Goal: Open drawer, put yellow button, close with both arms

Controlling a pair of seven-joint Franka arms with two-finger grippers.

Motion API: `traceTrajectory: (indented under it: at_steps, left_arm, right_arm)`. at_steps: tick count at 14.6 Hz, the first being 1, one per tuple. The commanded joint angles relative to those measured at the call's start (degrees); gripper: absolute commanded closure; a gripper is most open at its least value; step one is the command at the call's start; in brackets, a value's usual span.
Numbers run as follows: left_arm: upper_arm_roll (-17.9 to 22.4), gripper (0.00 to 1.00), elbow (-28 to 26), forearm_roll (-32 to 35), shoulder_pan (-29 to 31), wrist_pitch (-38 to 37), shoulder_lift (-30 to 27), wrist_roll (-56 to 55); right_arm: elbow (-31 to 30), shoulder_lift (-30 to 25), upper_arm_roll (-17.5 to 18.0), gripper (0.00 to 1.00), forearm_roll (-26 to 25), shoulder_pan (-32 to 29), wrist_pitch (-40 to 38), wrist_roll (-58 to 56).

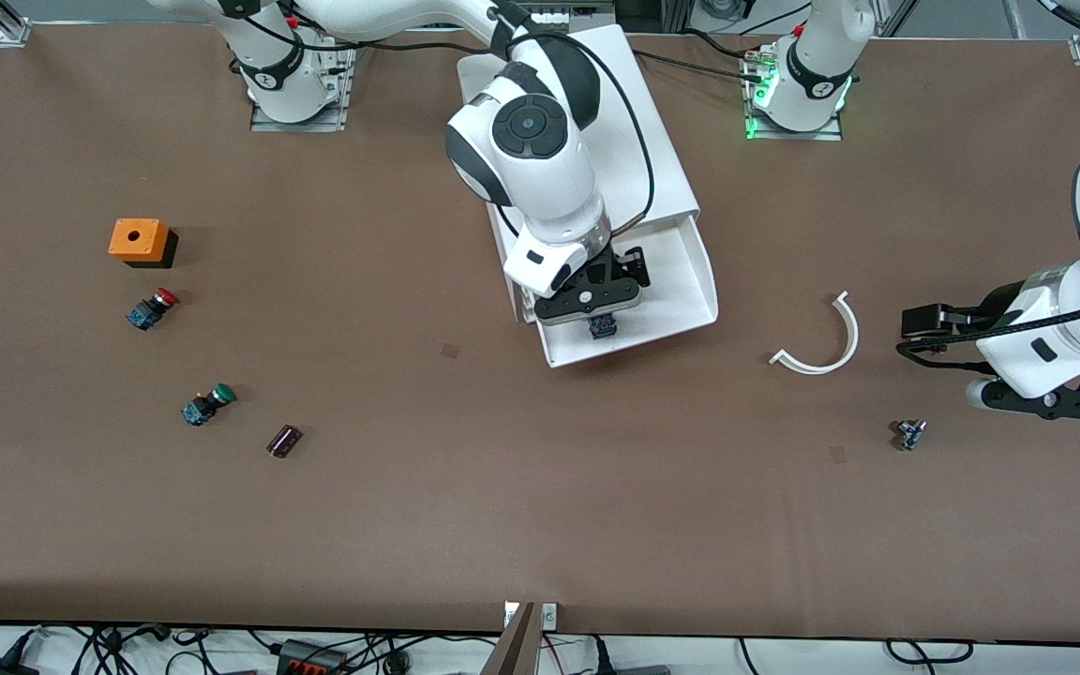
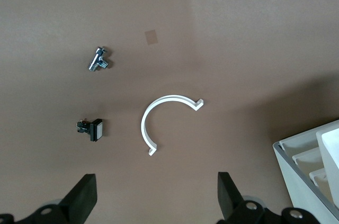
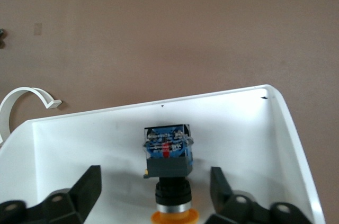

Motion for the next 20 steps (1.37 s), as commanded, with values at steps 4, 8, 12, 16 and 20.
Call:
traceTrajectory:
  at_steps: [4, 8, 12, 16, 20]
  left_arm:
    - [-1.0, 0.0, 0.6, 1.0, -1.6, 0.0, 0.4, -2.1]
    - [-1.0, 0.0, -1.9, 0.8, -6.6, 7.3, 1.7, -9.7]
    - [-1.0, 0.0, -6.2, -6.1, -9.9, 17.8, 3.2, -17.4]
    - [-1.0, 0.0, -6.2, -6.1, -17.0, 26.2, 7.4, -29.5]
    - [-0.9, 0.0, -6.8, -5.7, -20.5, 29.7, 9.3, -33.4]
  right_arm:
    - [3.4, -3.1, -0.6, 0.0, -0.1, -5.9, -10.0, 0.7]
    - [3.1, -4.8, -1.8, 0.0, -4.2, -13.8, -14.6, -8.9]
    - [2.8, -6.4, -1.9, 0.0, -9.2, -22.4, -25.3, -18.0]
    - [-1.5, -10.2, -1.8, 0.0, -8.5, -29.4, -27.4, -26.3]
    - [-7.5, -14.8, -1.7, 0.0, -8.4, -35.9, -27.6, -34.1]
